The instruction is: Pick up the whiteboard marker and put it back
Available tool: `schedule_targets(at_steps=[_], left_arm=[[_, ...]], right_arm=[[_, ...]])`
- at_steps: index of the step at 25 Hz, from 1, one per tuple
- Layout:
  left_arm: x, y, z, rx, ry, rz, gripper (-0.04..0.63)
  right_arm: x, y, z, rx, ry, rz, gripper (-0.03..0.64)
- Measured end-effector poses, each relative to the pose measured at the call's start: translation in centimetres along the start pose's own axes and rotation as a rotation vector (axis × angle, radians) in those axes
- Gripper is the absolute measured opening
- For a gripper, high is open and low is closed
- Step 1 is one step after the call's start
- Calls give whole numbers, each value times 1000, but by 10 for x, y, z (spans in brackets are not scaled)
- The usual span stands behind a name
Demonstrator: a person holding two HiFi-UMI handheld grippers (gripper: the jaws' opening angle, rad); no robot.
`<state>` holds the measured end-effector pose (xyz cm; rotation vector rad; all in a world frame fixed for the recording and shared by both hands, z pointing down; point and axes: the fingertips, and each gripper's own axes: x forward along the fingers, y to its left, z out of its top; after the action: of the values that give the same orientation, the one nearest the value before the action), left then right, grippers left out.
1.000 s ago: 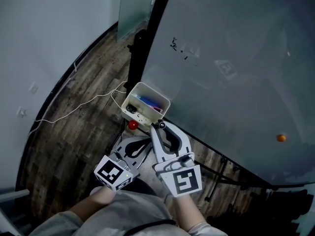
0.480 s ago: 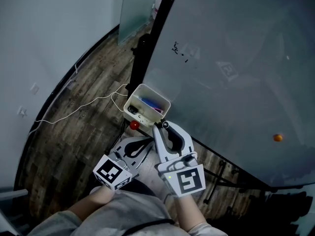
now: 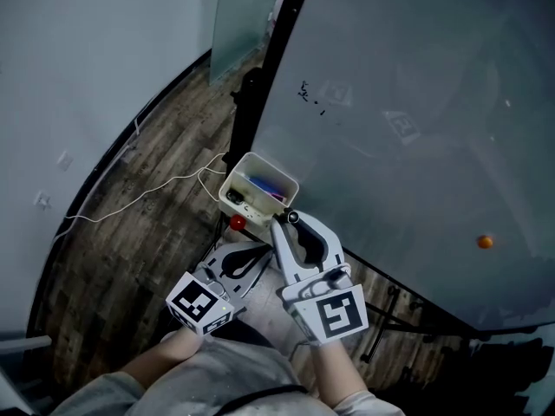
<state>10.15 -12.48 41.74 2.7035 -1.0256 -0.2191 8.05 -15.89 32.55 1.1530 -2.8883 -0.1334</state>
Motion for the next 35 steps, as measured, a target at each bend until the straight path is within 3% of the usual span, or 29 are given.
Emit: schedule_targets(at_steps=[14,35], left_arm=[[-1,-7,10,8,27,-57,15],[-17,0,32,8,50,-166,15]], right_arm=[[1,4,17,21,2,12,77],[8,10,49,6,-15,-112,77]])
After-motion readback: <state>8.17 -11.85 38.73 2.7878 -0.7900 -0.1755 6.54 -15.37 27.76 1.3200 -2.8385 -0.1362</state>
